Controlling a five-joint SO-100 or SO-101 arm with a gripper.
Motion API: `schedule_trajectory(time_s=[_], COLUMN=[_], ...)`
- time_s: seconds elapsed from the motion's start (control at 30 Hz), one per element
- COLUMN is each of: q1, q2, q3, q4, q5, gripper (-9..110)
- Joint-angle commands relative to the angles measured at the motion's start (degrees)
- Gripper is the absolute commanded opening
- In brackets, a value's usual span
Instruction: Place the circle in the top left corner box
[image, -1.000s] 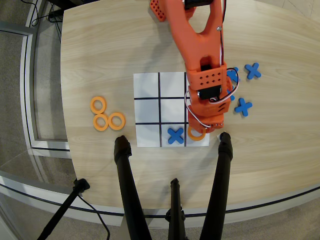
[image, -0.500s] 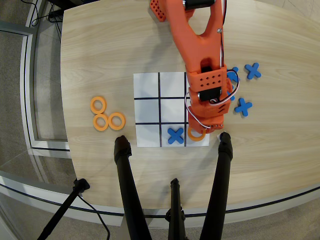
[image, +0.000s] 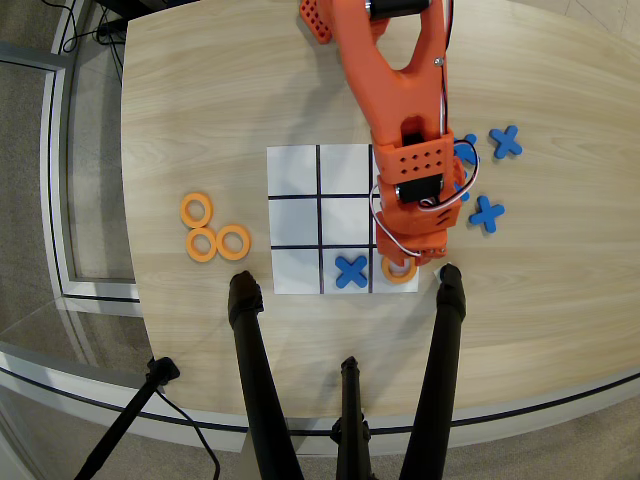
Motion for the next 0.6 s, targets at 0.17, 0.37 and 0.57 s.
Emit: schedule_trajectory(time_s=[0.17, 0.37, 0.57], q1=[1.3, 4.3, 6.9], q2=[8.3, 32.8, 71.5], q3=[0.4, 10.7, 37.0], q4=[2.5, 15.3, 26.6], q5=[0.1, -2.4, -6.5], gripper=[7, 7, 7])
